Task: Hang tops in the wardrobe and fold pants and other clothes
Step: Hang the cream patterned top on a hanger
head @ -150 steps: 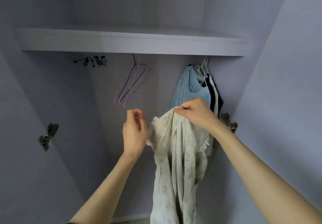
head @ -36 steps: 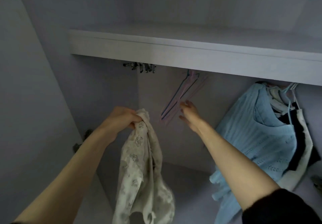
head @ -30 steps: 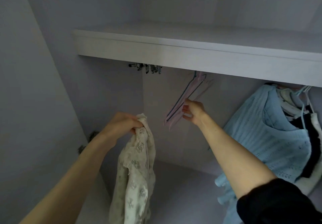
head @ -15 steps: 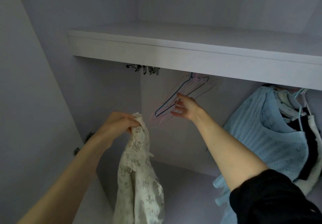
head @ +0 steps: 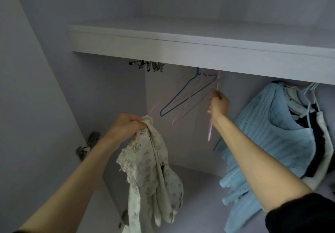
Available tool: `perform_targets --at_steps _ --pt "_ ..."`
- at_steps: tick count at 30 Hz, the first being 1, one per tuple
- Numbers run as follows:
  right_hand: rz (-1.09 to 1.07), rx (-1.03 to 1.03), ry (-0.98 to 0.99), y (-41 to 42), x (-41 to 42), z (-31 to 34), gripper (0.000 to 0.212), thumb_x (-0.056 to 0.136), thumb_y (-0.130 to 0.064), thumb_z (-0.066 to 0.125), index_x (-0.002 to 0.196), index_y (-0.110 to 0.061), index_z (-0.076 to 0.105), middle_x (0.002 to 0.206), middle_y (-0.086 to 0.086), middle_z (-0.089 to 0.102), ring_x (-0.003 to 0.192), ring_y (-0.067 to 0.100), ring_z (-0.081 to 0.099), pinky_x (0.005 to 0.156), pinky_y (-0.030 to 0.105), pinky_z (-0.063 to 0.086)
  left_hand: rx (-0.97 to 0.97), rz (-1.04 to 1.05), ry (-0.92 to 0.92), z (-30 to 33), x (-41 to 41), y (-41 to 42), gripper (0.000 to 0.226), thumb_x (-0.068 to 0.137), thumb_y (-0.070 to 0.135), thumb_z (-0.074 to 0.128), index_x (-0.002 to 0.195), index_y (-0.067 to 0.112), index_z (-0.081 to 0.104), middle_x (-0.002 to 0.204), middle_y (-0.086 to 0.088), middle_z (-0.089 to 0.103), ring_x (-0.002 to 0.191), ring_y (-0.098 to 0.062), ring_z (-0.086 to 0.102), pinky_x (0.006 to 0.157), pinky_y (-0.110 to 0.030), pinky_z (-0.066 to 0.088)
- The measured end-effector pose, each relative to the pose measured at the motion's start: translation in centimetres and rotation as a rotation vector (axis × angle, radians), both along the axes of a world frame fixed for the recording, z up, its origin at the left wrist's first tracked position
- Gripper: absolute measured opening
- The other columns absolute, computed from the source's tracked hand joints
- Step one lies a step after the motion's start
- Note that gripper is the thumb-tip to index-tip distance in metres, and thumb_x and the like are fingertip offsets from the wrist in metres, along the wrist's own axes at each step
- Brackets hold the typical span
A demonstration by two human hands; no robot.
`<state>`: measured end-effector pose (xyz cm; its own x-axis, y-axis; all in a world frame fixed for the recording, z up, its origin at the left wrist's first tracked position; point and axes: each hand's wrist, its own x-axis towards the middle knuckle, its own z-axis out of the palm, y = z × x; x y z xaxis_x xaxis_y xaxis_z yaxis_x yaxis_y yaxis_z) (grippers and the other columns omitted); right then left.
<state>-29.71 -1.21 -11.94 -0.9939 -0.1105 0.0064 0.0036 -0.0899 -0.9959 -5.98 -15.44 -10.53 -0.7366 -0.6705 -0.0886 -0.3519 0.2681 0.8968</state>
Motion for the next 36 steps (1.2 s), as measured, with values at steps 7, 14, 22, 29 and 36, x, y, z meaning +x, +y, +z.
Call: perform_targets --at_steps 7,14,22,29,36 --pt "0.056 -0.011 0.061 4.9 -0.8 2.0 0.037 0.100 -0.005 0.030 0.122 -0.023 0.053 0.065 -0.004 0.043 0.048 0.005 0.037 0.038 0.014 0.029 -0.050 -0.054 -0.035 -0.9 -1.3 2.1 0.012 0.080 0.005 0.066 0.069 0.000 0.068 0.045 0.007 0.054 0.041 0.002 0.051 0.042 -0.009 0.037" --pt "0.283 -0.364 -0.212 10.2 1.1 -1.2 0.030 0.097 0.001 0.038 0.104 -0.021 0.056 0.078 0.001 0.067 0.062 0.012 0.054 0.061 0.025 0.046 -0.027 -0.048 -0.019 -0.6 -1.4 3.2 0.018 0.078 0.007 0.067 0.061 0.012 0.070 0.049 0.009 0.060 0.045 0.005 0.055 0.047 -0.010 0.041" --pt "0.362 -0.421 -0.316 16.5 4.4 -6.7 0.032 0.088 0.007 0.038 0.102 -0.013 0.060 0.079 0.007 0.057 0.044 0.007 0.034 0.045 0.017 0.035 -0.033 -0.067 -0.099 -1.9 -1.7 4.9 0.007 0.078 0.008 0.068 0.072 0.005 0.071 0.062 -0.002 0.062 0.050 0.000 0.055 0.052 -0.013 0.043" --pt "0.267 -0.111 -0.324 19.7 4.6 -7.4 0.040 0.080 -0.050 0.057 0.107 -0.021 0.052 0.074 0.002 0.060 0.053 0.010 0.045 0.059 0.027 0.041 -0.022 -0.087 -0.102 -2.3 -2.3 6.5 0.009 0.077 0.006 0.068 0.069 0.005 0.068 0.062 -0.003 0.059 0.055 -0.007 0.053 0.050 -0.010 0.043" --pt "0.231 0.239 -0.206 21.6 5.3 -8.5 0.041 0.083 -0.051 0.060 0.067 -0.020 0.040 0.049 -0.008 0.032 0.037 0.005 0.025 0.042 0.021 0.023 -0.028 -0.140 -0.141 -3.3 -2.8 7.4 0.007 0.079 0.010 0.066 0.074 0.007 0.070 0.063 0.001 0.060 0.051 -0.001 0.054 0.047 -0.006 0.040"
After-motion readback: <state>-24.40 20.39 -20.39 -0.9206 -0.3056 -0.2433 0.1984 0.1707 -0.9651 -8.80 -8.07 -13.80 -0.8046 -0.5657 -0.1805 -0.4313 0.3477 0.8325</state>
